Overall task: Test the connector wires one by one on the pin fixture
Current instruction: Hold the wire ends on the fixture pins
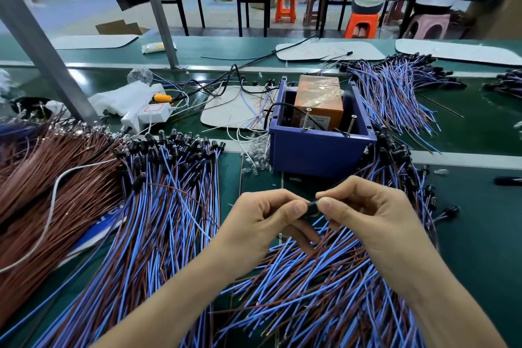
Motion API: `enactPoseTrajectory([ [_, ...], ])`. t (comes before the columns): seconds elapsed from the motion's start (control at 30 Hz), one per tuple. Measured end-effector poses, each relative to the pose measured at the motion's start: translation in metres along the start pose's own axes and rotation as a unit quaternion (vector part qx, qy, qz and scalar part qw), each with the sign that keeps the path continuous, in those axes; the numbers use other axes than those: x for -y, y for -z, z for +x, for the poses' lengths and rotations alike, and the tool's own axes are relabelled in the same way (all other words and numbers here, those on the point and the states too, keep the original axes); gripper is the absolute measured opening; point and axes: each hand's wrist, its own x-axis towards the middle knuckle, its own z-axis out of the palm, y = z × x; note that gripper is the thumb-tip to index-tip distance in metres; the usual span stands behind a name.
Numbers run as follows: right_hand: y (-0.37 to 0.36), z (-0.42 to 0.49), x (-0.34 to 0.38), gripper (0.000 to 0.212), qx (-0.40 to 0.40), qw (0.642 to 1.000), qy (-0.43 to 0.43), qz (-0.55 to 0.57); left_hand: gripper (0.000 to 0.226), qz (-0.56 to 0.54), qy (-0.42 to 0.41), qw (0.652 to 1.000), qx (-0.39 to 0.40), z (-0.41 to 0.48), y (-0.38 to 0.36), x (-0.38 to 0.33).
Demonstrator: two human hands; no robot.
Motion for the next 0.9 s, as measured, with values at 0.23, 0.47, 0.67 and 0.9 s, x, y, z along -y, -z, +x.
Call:
enactPoseTrajectory([
  [0.23,-0.002,0.001,-0.005,0.015,0.019,0.997,-0.035,0.060,0.024,-0.033,-0.001,0.999,-0.004,0.000,-0.001,0.001],
  [0.47,0.001,0.002,-0.012,0.023,0.044,0.995,-0.067,0.065,0.026,-0.019,0.009,1.000,-0.017,0.000,-0.001,0.007],
  [0.67,0.002,0.003,-0.015,0.012,0.033,0.985,-0.121,0.119,0.024,0.038,0.029,0.999,-0.025,0.001,0.005,0.006],
  [0.9,0.009,0.009,-0.008,0.006,0.049,0.983,-0.151,0.089,0.014,0.066,0.014,0.998,0.002,0.005,0.005,-0.002],
])
